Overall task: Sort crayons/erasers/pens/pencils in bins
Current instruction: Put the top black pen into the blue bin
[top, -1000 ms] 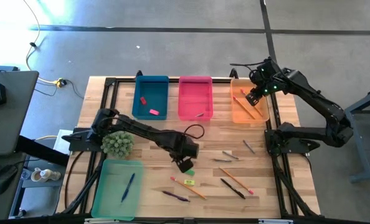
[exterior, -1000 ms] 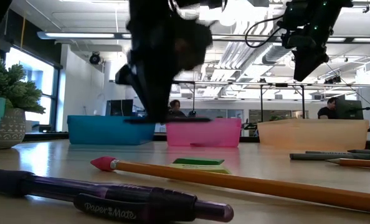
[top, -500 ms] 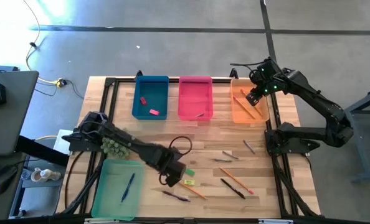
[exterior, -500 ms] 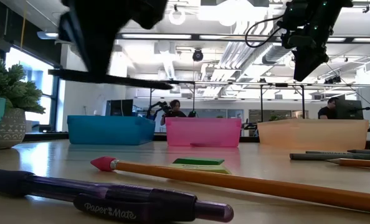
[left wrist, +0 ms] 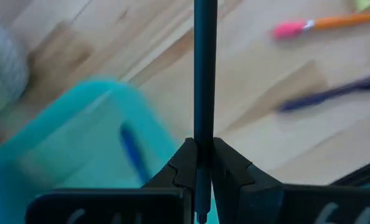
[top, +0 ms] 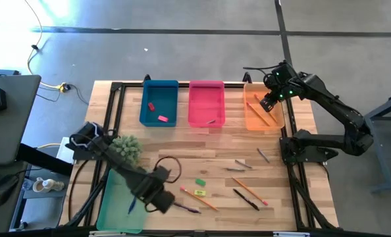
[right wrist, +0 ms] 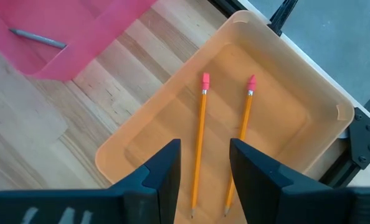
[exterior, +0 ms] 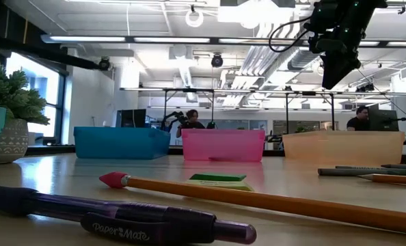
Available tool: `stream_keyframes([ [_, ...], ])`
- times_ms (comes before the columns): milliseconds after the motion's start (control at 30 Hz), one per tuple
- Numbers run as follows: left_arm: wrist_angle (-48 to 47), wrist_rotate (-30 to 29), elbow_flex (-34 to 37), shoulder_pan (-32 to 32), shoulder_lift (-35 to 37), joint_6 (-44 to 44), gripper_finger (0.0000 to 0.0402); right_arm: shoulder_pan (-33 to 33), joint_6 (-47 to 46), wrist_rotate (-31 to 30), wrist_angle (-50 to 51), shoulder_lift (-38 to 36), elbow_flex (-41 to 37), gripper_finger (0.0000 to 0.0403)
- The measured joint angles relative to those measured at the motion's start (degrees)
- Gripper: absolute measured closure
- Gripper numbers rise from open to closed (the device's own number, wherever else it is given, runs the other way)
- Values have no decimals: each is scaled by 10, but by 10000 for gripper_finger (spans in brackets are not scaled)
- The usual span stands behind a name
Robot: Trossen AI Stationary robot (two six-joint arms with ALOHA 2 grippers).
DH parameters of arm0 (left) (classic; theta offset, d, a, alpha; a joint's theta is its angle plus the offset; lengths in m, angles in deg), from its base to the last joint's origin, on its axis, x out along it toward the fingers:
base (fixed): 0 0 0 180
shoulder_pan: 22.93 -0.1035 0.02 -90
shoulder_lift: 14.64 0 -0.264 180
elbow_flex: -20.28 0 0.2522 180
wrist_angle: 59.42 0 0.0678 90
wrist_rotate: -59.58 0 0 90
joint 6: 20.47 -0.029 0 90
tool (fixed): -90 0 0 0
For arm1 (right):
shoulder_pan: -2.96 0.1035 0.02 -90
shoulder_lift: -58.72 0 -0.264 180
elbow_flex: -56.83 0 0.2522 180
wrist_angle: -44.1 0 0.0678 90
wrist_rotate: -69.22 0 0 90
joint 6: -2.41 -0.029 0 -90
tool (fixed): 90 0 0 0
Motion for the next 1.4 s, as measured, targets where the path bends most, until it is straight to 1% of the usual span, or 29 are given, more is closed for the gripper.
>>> stream_keyframes([
  [200,-30,16,0,53,0,93,389,0,-18,31,3,0,0,274],
  [333,-50,30,0,91,0,156,389,20,-37,37,2,0,0,274],
  [600,-57,28,0,164,0,273,389,108,-120,38,-27,0,0,274],
  [800,-57,-8,0,212,0,361,389,187,-181,38,-35,0,0,274],
  [900,-55,-7,3,228,0,369,389,226,-212,37,-35,0,0,274],
  [967,-43,-5,18,233,0,370,389,251,-231,26,-35,0,0,274],
  [1200,73,-5,98,240,-1,371,390,325,-293,5,-35,0,0,274],
  [1400,108,0,148,241,-1,371,390,375,-342,3,-34,0,0,274],
])
